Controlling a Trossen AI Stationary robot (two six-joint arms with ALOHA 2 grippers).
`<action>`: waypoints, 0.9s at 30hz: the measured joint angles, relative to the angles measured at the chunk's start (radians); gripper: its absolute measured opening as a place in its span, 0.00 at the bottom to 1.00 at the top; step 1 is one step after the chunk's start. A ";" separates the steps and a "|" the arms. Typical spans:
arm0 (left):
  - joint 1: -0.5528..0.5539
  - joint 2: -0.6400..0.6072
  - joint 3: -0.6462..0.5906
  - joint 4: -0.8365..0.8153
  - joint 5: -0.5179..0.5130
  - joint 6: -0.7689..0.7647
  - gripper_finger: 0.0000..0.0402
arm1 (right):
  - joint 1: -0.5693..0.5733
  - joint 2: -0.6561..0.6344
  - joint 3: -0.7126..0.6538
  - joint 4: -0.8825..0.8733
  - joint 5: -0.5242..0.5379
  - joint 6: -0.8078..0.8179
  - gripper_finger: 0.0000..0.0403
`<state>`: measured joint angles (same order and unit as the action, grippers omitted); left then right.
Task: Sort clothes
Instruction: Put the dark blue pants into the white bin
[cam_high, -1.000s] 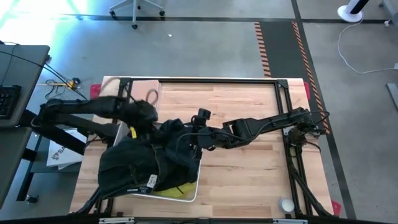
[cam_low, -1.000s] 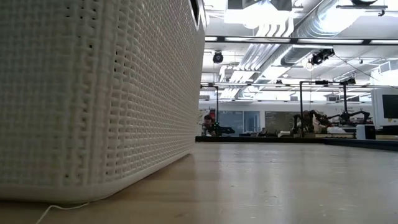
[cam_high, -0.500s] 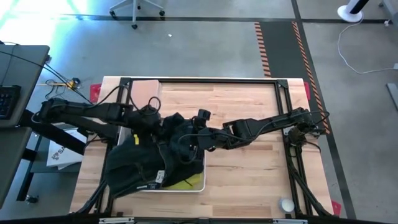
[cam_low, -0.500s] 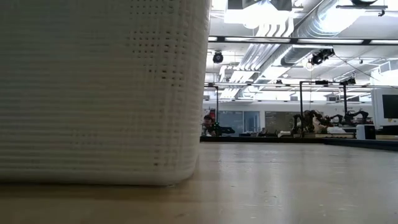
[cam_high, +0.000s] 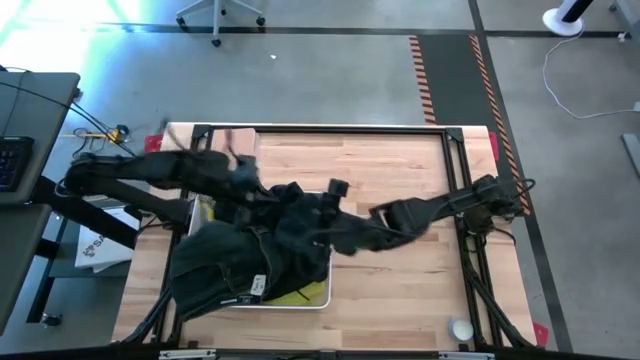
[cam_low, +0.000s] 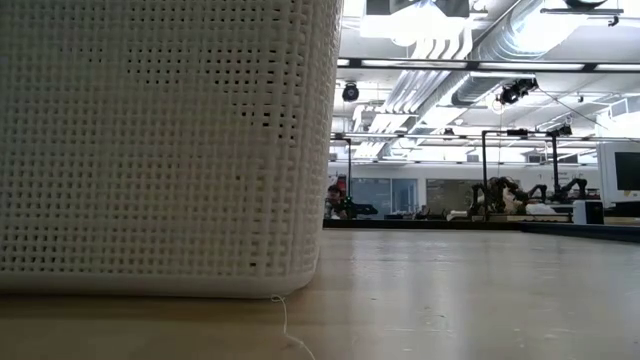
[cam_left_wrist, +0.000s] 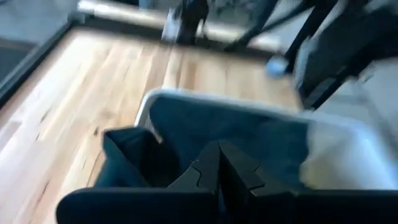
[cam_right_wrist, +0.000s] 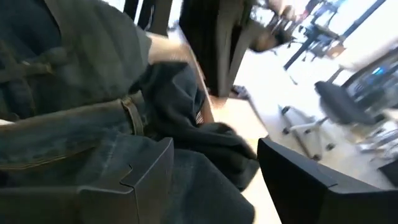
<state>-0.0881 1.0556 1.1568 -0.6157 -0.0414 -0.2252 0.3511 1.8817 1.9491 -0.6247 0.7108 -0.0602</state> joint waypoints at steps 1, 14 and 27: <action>-0.001 0.032 0.000 -0.001 -0.011 0.010 0.00 | 0.017 -0.011 0.000 0.000 0.030 -0.007 0.57; -0.059 0.458 0.016 -0.122 -0.093 0.067 0.00 | 0.175 -0.103 0.000 -0.065 0.335 0.025 0.57; -0.097 0.385 0.135 -0.162 -0.192 0.146 0.00 | 0.172 -0.103 0.000 -0.155 0.339 0.108 0.57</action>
<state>-0.1849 1.4406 1.2915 -0.7775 -0.2331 -0.0793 0.5236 1.7790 1.9491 -0.7795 1.0496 0.0483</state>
